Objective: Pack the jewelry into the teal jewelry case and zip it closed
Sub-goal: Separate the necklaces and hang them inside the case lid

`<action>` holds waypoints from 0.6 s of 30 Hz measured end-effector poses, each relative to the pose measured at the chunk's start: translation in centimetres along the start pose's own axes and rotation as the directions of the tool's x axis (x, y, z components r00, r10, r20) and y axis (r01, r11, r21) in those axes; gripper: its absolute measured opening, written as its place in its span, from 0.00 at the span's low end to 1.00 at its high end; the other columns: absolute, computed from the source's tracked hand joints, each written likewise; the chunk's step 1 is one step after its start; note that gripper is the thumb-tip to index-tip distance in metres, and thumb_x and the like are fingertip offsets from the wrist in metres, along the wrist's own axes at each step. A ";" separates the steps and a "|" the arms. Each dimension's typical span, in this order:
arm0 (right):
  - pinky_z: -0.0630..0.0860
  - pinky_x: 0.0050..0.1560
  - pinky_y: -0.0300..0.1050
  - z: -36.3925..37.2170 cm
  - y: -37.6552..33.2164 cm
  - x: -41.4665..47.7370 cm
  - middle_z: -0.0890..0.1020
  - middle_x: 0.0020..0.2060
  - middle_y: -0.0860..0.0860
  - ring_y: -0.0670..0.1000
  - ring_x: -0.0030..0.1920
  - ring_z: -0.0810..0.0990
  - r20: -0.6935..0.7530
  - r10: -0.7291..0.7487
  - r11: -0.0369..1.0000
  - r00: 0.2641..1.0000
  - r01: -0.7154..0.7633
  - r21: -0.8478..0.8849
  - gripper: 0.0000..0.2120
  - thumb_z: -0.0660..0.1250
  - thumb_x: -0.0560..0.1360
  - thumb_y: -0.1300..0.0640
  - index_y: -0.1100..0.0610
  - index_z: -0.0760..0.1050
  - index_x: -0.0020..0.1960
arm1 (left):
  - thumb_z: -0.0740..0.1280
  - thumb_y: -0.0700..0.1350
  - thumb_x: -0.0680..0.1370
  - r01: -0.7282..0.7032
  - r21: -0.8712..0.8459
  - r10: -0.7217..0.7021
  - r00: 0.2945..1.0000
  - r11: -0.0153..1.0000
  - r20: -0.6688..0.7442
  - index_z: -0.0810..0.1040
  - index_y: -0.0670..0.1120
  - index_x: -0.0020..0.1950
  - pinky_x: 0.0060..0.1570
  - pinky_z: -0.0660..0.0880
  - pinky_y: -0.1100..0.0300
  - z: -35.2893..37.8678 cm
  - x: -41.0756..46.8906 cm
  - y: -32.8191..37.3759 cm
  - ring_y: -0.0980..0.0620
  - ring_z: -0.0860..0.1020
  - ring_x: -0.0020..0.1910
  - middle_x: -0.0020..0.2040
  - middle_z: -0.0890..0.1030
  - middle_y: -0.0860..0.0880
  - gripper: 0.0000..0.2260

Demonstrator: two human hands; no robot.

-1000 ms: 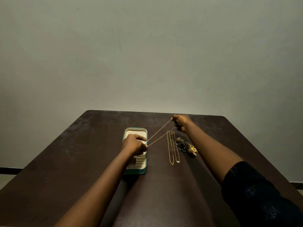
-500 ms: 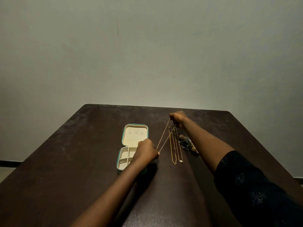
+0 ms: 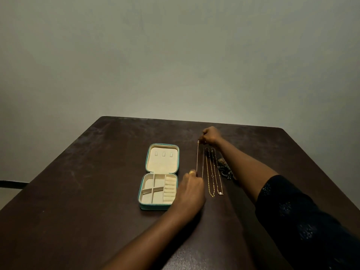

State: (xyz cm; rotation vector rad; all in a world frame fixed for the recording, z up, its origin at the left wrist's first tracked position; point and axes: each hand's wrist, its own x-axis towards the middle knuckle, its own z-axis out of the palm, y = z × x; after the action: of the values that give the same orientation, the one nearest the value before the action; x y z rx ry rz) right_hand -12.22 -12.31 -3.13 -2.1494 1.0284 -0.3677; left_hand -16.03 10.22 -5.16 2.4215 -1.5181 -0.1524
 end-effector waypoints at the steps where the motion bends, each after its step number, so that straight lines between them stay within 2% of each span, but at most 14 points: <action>1: 0.75 0.36 0.36 0.1 0.0 0.1 0.82 0.41 0.55 0.50 0.43 0.81 -0.006 -0.023 0.999 1.000 0.023 -0.039 0.02 0.69 0.72 0.66 0.63 0.79 0.40 | 0.60 0.35 0.77 -0.013 0.022 0.013 1.000 1.000 0.007 0.74 0.35 0.61 0.55 0.73 0.51 0.0 0.0 0.1 0.41 0.74 0.57 0.61 0.70 0.40 0.13; 3: 0.78 0.45 0.41 0.3 0.1 0.3 0.84 0.45 0.56 0.51 0.48 0.82 -0.017 -0.080 0.989 0.997 0.077 -0.128 0.05 0.72 0.70 0.65 0.64 0.81 0.45 | 0.60 0.36 0.77 -0.041 0.075 0.038 0.999 0.996 0.036 0.74 0.35 0.59 0.54 0.73 0.50 -0.2 0.0 0.2 0.39 0.75 0.55 0.60 0.73 0.39 0.12; 5: 0.77 0.51 0.42 0.5 0.2 0.5 0.84 0.46 0.57 0.52 0.50 0.82 -0.004 -0.132 0.965 0.991 0.127 -0.230 0.08 0.75 0.67 0.64 0.63 0.83 0.46 | 0.60 0.38 0.78 -0.077 0.144 0.069 0.995 0.987 0.066 0.76 0.36 0.57 0.53 0.73 0.51 -0.6 0.0 0.4 0.39 0.77 0.55 0.57 0.76 0.39 0.11; 7: 0.77 0.52 0.43 0.8 0.3 0.7 0.84 0.47 0.57 0.52 0.49 0.82 0.019 -0.147 0.941 0.989 0.146 -0.304 0.08 0.74 0.67 0.64 0.61 0.83 0.47 | 0.59 0.40 0.78 -0.105 0.195 0.092 0.993 0.975 0.079 0.77 0.38 0.56 0.52 0.72 0.51 -0.8 0.1 0.5 0.39 0.77 0.54 0.56 0.78 0.39 0.11; 11: 0.78 0.55 0.52 1.3 0.9 1.0 0.84 0.48 0.57 0.55 0.50 0.82 0.035 -0.165 0.906 0.986 0.165 -0.391 0.07 0.73 0.69 0.63 0.59 0.83 0.47 | 0.57 0.39 0.79 -0.129 0.243 0.113 0.991 0.962 0.077 0.77 0.39 0.57 0.50 0.72 0.51 -0.7 0.1 0.6 0.40 0.78 0.54 0.55 0.79 0.39 0.12; 18: 0.77 0.57 0.52 1.4 1.1 0.4 0.83 0.51 0.59 0.57 0.52 0.82 0.013 -0.189 0.900 0.982 0.179 -0.398 0.09 0.69 0.72 0.65 0.62 0.81 0.52 | 0.57 0.38 0.79 -0.115 0.237 0.100 0.992 0.965 0.076 0.76 0.37 0.59 0.51 0.73 0.50 -0.4 0.0 0.7 0.40 0.77 0.55 0.56 0.78 0.39 0.13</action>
State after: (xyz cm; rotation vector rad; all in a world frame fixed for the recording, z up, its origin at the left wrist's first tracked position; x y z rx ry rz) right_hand -11.83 -12.46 -4.90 -2.6271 0.9802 -0.2927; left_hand -16.54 9.97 -4.61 2.5294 -1.7852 -0.0235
